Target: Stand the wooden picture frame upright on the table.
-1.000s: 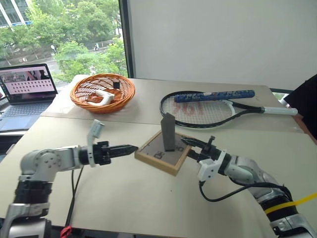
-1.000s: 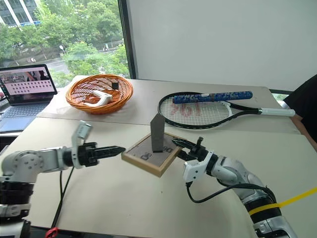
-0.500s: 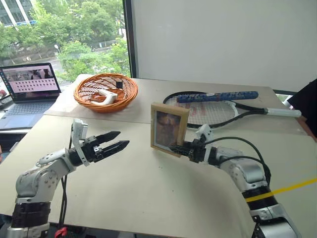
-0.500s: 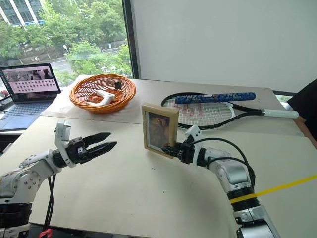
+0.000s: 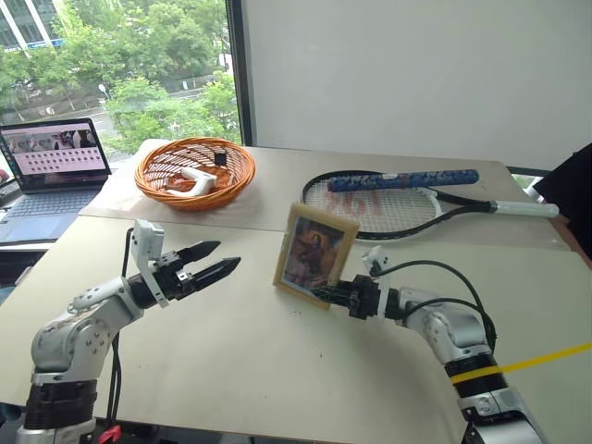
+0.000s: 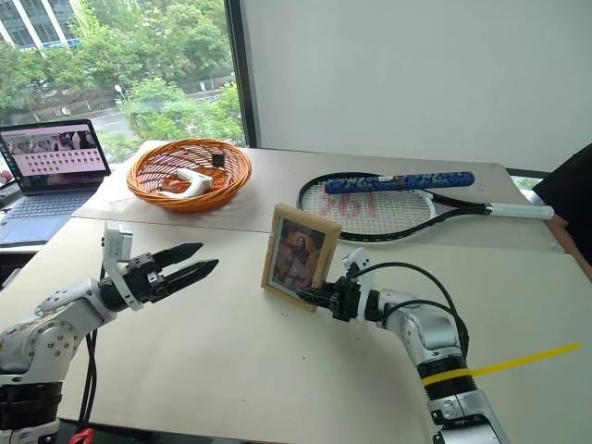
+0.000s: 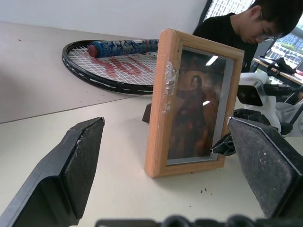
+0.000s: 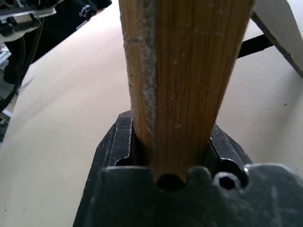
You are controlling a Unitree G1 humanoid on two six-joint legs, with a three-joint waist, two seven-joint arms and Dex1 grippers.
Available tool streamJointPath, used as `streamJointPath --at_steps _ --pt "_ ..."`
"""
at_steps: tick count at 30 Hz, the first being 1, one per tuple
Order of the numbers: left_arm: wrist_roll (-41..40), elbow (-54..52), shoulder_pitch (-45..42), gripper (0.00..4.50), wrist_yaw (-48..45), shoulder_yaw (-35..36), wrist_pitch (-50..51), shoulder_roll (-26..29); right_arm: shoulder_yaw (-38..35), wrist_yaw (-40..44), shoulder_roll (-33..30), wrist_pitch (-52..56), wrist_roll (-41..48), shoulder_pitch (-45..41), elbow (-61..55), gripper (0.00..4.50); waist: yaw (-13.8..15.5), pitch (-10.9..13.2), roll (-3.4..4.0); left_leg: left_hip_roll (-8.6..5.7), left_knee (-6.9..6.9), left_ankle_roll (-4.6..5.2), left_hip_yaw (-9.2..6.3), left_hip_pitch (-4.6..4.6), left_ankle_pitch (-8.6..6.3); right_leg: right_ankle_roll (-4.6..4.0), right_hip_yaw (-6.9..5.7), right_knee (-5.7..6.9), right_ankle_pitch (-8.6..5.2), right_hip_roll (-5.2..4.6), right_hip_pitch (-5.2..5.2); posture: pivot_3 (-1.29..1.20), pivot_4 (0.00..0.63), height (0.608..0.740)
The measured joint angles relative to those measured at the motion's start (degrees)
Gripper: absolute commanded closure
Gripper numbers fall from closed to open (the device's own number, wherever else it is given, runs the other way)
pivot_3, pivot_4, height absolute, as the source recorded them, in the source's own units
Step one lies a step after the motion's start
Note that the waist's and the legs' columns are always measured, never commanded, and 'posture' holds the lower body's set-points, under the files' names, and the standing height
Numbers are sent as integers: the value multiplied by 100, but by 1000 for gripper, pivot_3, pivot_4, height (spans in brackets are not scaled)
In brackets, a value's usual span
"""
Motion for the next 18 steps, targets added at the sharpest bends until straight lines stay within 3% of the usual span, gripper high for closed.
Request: streamJointPath --at_steps 1,7,14,18 --pt "48 17 -36 0 42 -28 0 0 23 -17 -2 -25 -78 9 -31 2148 -1 0 0 0 0 0 0 2 0 0 0 0 0 1 1 0 150 697" --pt "458 166 -76 0 107 -255 -132 4 -143 -49 -113 278 19 278 -265 67 12 0 0 0 -1 0 1 -3 0 0 1 -1 0 0 -2 0 150 697" --pt "1369 255 453 0 12 -495 -923 178 -1500 -193 -692 284 362 1628 -981 21 49 -1 0 0 -11 2 1 -6 -2 -2 0 -17 -1 -1 -2 0 150 697" --pt "1650 233 926 0 0 -678 -1114 170 -1803 124 -1040 -155 465 2827 -2425 21 -10 0 5 1 -12 2 3 -3 -2 -1 3 -15 -3 0 -4 0 150 697"
